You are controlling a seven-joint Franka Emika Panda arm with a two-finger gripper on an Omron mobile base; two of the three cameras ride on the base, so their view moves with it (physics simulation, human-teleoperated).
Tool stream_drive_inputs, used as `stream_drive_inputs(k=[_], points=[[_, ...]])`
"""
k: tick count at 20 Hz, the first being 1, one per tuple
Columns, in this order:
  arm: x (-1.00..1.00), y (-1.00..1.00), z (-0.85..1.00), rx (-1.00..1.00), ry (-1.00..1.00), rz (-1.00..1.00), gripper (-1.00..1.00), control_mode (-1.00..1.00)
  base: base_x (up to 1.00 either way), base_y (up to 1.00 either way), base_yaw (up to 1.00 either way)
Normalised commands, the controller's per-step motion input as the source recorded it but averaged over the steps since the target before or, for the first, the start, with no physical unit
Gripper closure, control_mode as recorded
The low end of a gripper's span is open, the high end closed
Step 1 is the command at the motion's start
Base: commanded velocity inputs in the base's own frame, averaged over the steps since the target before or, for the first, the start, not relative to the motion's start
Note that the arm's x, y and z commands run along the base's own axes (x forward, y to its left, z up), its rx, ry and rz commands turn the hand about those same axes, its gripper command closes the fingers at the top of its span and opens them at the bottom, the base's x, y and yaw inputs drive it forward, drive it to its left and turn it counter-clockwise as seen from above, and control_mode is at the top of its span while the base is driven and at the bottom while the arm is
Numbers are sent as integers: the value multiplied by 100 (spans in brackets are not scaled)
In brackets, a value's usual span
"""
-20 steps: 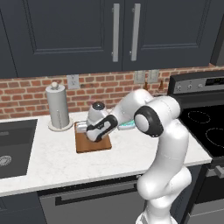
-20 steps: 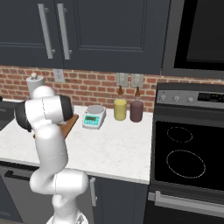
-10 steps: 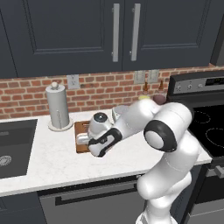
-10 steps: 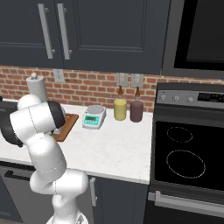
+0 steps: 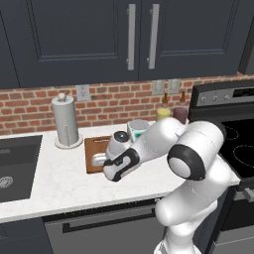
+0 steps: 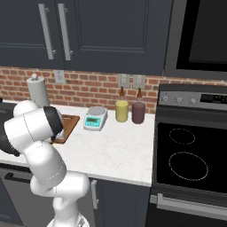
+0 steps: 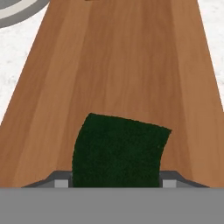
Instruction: Pick up the sponge from the counter and clean the cutting board by briefly scrubbing or pressing down on the cutting board. Once finished, release the sponge.
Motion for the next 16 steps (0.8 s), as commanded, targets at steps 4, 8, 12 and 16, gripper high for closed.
stream_drive_inputs(k=[4,8,12,16], points=[[2,-39,0,0,0,0,100,-100,0,0,0],[7,-31,0,0,0,0,100,-100,0,0,0],[11,-21,0,0,0,0,100,-100,0,0,0],[24,-3,0,0,0,0,100,-100,0,0,0]])
